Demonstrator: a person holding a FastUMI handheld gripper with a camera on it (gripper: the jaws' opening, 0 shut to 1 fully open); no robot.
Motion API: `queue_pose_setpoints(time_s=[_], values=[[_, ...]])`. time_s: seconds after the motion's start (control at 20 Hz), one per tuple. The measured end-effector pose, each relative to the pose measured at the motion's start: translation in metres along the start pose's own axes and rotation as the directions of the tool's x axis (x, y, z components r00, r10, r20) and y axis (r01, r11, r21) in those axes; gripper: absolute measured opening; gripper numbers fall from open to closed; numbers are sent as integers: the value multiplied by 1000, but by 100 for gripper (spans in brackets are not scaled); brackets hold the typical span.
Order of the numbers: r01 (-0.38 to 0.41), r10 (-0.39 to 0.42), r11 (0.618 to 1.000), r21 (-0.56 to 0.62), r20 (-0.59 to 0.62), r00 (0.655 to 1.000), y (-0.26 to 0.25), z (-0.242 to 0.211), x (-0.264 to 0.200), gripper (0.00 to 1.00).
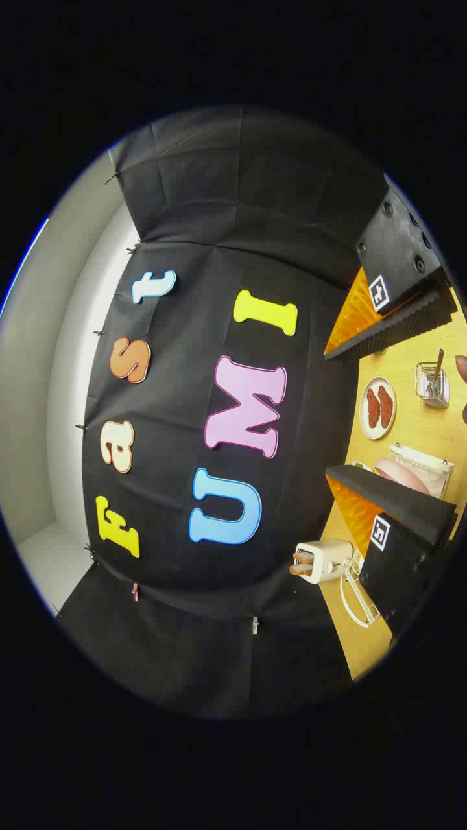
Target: Take the plate from the dish rack, then take the spoon from the basket and place it into the plate.
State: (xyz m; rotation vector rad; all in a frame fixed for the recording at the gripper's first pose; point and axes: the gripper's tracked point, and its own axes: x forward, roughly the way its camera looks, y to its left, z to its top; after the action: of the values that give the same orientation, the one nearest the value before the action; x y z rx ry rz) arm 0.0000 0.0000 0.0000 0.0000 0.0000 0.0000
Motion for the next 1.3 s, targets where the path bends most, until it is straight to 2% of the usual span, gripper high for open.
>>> queue_pose_setpoints(time_s=[0.9, 1.15, 1.3], values=[[-26, 27, 999, 24, -49, 998, 5, -7, -5, 97], [-59, 68, 997, 52, -196, 978, 23, -37, 9, 97], [-95, 117, 992, 79, -354, 928, 45, -76, 24, 97]])
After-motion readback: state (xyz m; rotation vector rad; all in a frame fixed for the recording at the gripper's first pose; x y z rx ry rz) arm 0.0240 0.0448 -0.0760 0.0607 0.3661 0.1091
